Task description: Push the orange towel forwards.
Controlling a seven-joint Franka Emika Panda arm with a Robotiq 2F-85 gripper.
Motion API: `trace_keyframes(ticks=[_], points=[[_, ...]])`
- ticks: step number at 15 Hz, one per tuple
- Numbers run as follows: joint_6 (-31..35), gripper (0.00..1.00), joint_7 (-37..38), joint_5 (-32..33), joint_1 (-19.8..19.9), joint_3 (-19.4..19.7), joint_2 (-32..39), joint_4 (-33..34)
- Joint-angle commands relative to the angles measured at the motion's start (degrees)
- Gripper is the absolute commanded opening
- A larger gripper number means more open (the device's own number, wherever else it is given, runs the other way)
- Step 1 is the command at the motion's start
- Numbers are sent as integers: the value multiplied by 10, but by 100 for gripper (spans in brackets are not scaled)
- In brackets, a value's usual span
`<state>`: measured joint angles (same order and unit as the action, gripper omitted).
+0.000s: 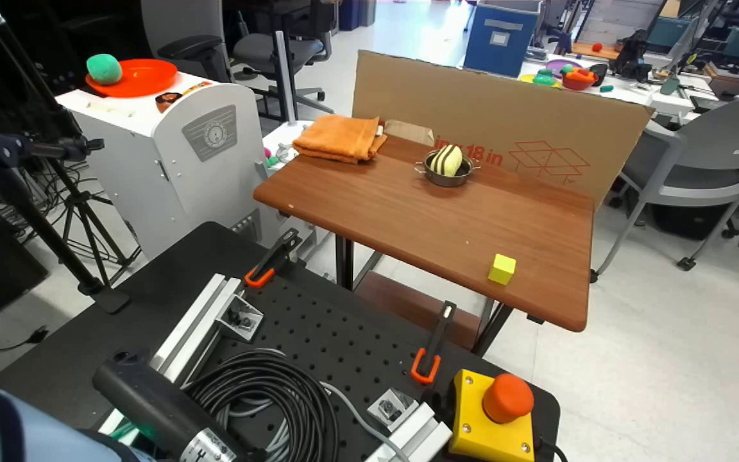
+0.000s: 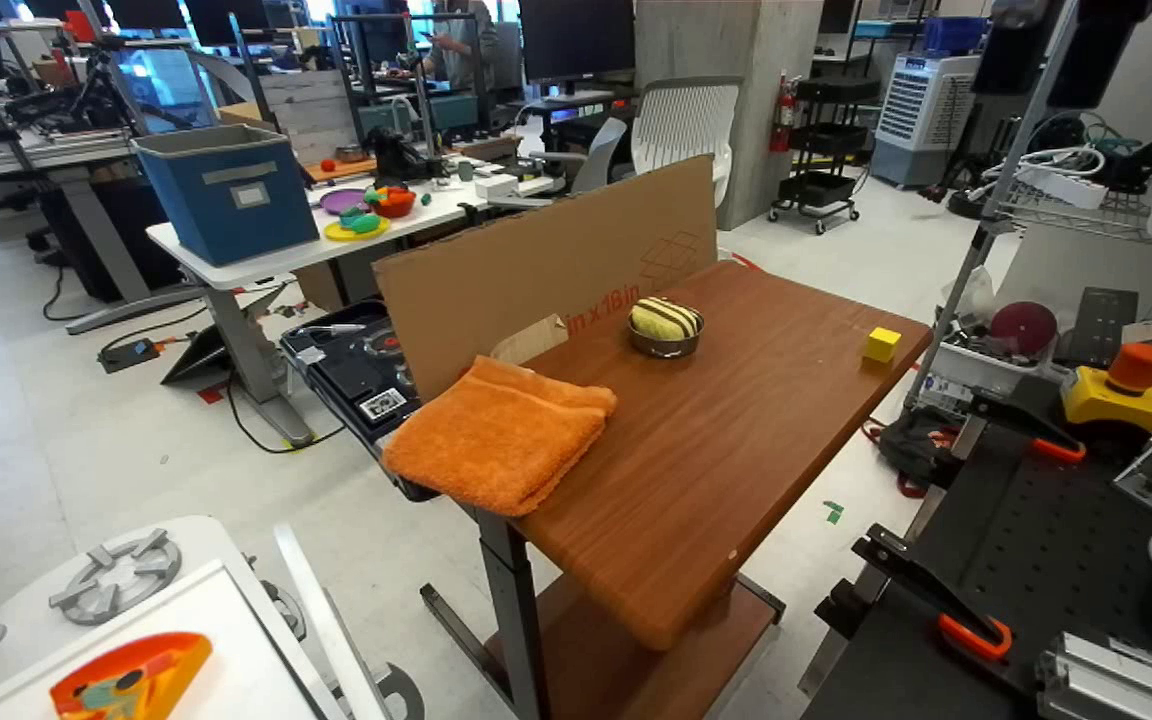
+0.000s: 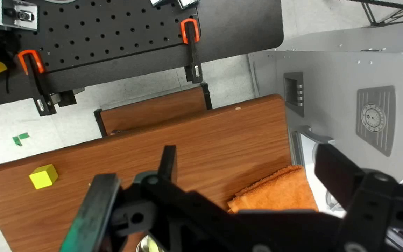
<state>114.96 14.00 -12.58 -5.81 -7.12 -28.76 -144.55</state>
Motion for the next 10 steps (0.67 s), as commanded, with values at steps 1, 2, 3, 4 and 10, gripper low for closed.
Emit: trace_keyframes(ticks=[1,2,3,4,10], points=[[-1,100,-1,-1,2,-2,0,1],[-1,100,-1,-1,2,-2,0,1],[2,100,3,1,3,-5,9,5],[27,100,-10,5,-1,-10,46,18],[165,100,1,71,-6,-50,241,104]])
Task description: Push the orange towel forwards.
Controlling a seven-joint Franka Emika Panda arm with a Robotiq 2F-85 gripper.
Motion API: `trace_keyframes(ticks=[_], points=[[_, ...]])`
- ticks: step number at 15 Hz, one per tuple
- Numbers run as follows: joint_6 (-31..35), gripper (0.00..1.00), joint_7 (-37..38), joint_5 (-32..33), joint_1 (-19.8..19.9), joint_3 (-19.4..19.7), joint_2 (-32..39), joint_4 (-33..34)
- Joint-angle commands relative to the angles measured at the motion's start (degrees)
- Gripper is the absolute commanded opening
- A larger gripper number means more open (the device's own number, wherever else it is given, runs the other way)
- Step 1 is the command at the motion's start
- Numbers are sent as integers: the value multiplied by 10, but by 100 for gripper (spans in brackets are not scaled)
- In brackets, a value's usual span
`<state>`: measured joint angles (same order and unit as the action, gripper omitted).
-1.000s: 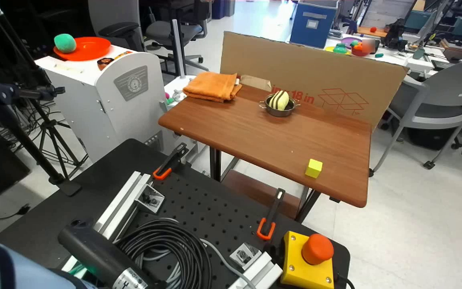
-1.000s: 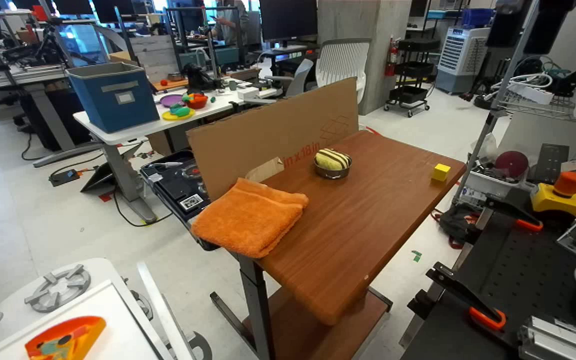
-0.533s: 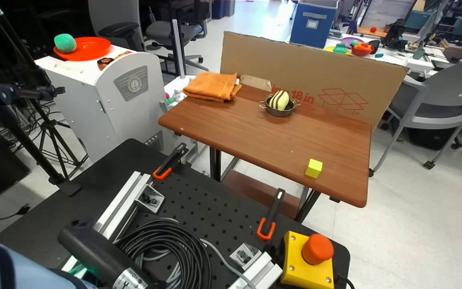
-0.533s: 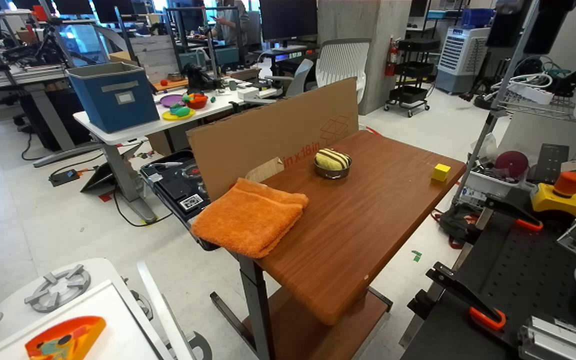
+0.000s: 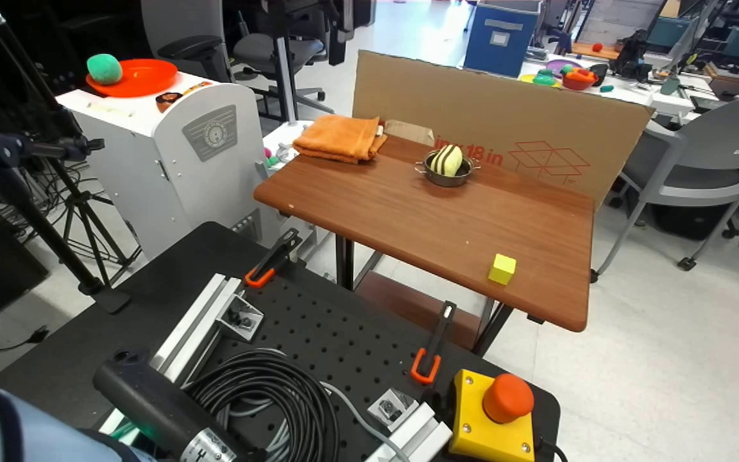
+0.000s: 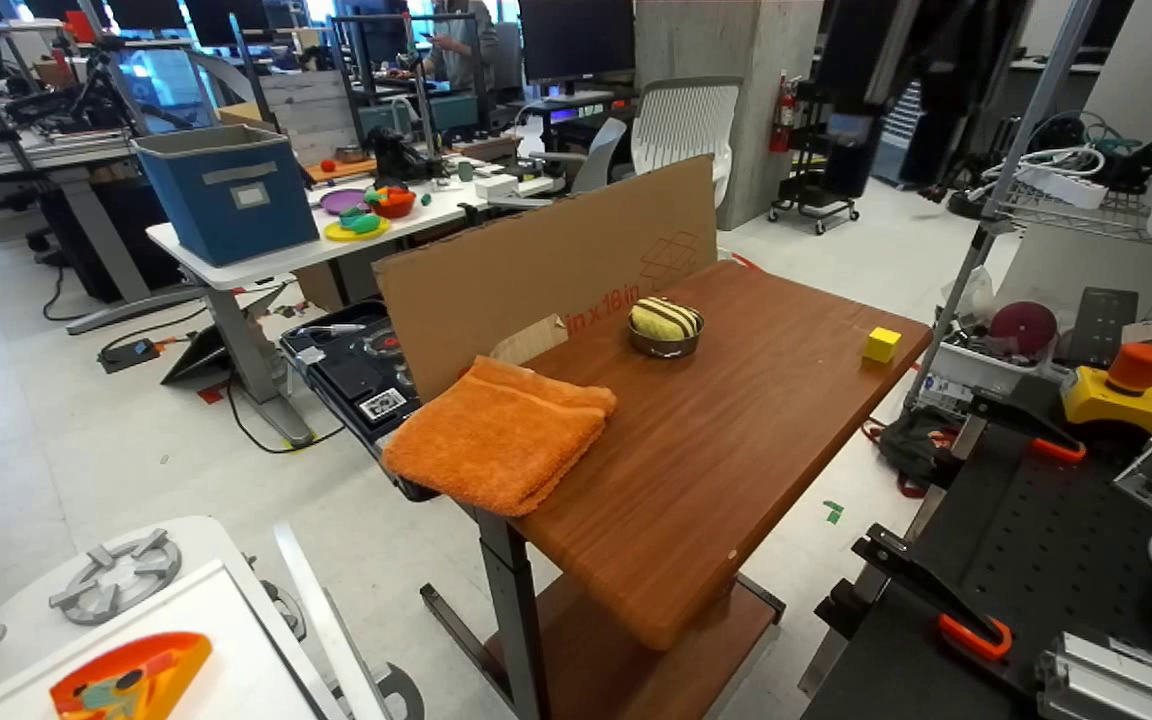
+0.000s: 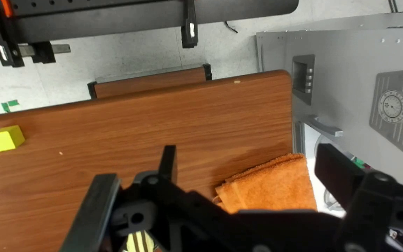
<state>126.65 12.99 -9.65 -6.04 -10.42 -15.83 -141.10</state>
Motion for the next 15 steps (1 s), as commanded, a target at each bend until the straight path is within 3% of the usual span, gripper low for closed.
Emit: trace_keyframes(ticks=[1,4,7,15], points=[[69,100,18,65,-7,-22,149,90],[117,100,50,135,-23,-18,263,168],[124,100,73,183,-54,5,368,268],[91,100,57,180,-127,60,594,529]])
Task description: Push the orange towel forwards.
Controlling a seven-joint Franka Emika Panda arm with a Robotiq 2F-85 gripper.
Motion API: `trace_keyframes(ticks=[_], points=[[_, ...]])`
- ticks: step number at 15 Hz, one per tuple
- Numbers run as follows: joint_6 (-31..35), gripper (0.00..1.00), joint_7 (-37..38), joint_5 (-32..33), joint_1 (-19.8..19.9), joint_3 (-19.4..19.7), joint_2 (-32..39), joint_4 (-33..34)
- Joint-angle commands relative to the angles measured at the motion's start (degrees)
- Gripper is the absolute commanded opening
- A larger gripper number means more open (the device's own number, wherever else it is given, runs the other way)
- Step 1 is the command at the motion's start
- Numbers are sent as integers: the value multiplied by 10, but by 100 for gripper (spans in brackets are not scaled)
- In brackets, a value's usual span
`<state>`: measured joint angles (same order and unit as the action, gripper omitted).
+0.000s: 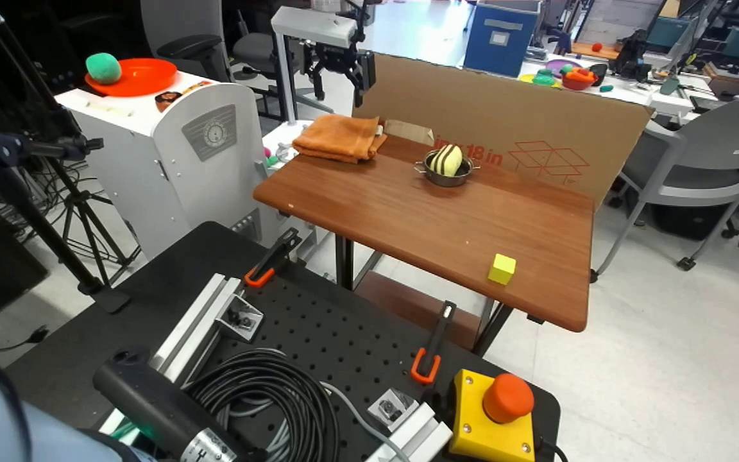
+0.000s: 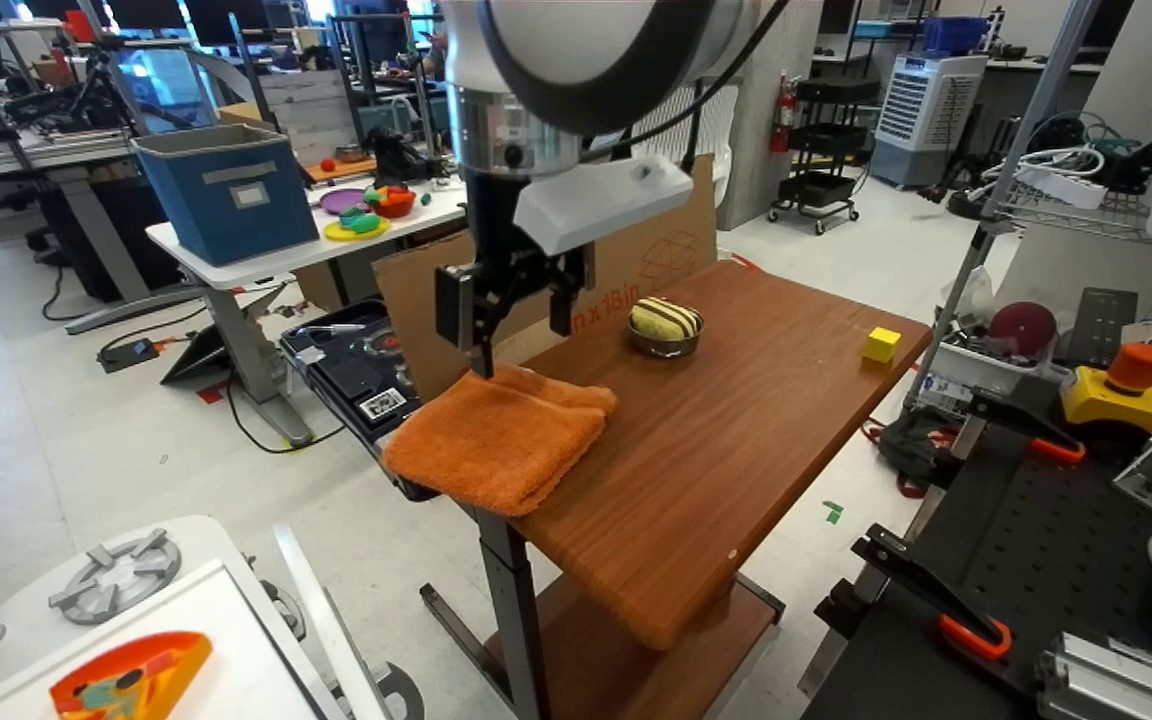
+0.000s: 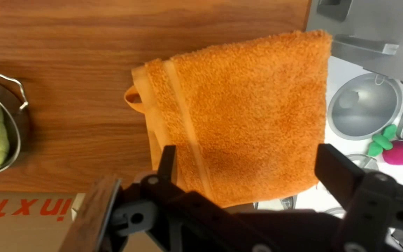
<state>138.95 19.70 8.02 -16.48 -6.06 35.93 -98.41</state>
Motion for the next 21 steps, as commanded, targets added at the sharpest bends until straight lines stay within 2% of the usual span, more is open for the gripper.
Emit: trace_keyframes(ticks=[1,6,10,12,16,21], points=[[-40,100,-22,-1,-23,15,102,127],[-93,100,-66,-6,-21,16,185,198],[-131,100,-116,-12,-9,7,210,200],[-155,100,-141,-17,-3,-1,203,182],[-199,100,-158,-5,-13,-2,159,102],[-178,100,-125,31,-30,20,95,-4]])
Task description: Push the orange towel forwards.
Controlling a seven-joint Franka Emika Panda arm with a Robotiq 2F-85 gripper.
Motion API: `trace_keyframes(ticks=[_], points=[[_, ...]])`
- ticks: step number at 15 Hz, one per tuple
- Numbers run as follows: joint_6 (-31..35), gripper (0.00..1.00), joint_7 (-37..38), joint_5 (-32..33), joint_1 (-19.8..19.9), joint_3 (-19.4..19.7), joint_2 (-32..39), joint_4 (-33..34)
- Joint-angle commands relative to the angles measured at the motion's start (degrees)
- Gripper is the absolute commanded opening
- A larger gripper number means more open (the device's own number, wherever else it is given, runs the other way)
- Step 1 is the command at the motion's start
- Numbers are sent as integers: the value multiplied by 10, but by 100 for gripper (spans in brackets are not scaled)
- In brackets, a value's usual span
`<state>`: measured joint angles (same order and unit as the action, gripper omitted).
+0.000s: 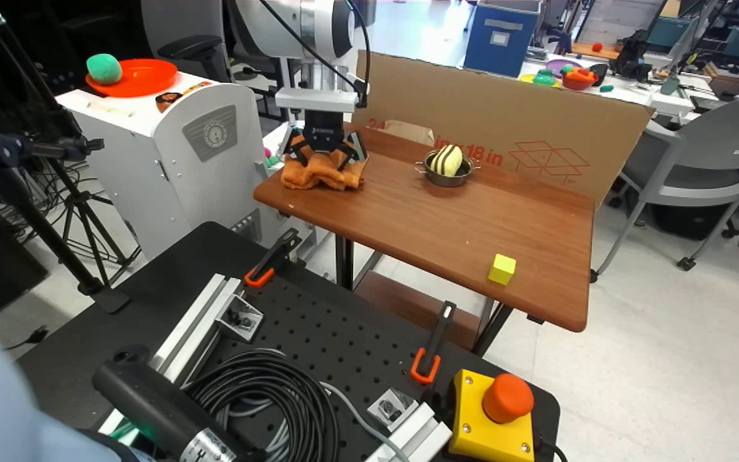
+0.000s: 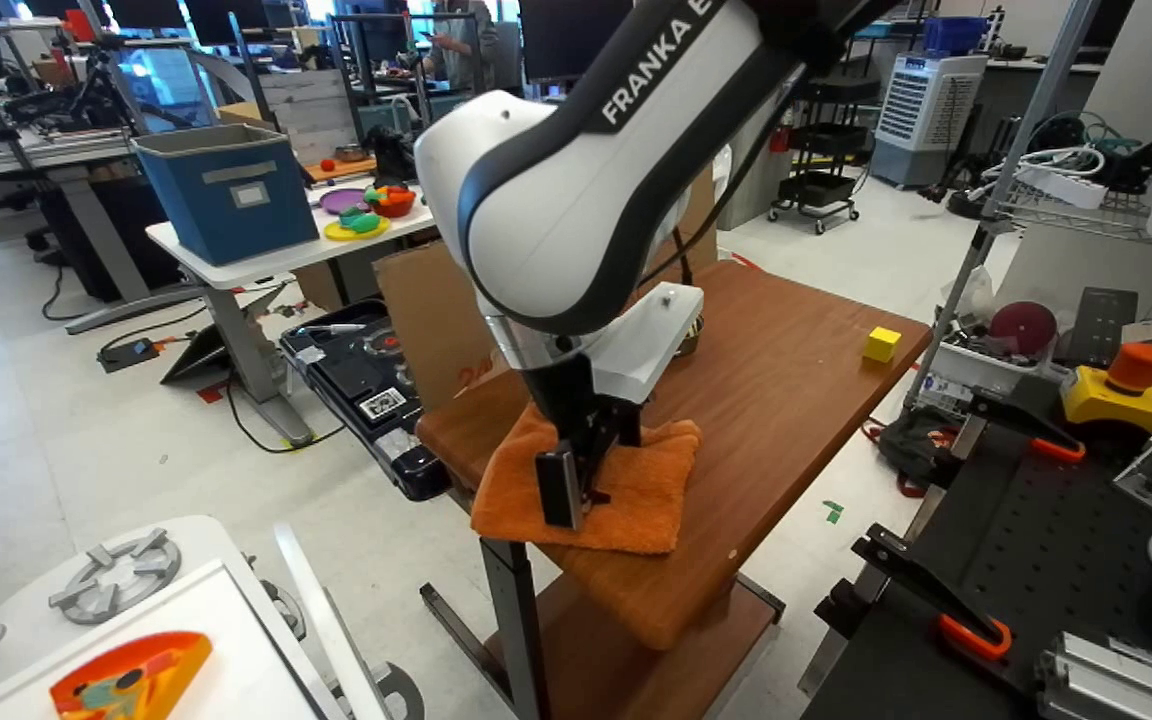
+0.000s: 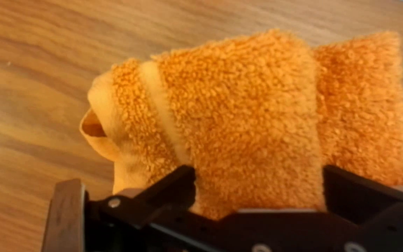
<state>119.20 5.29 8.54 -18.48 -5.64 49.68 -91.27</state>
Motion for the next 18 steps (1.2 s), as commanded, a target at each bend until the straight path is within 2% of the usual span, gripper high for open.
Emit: trace_keyframes(ticks=[1,4,7,11,14,15,18], points=[[28,100,32,35,-12,21,-51,-89],[57,100,77,56,-12,39,-73,-123],[78,100,106,49,-8,43,-89,-141],[75,100,127,13,-5,20,-145,-164],[62,100,155,-12,-3,8,-224,-201],[64,100,135,6,-4,13,-157,-150],[58,100,148,-2,-2,7,-212,-181]])
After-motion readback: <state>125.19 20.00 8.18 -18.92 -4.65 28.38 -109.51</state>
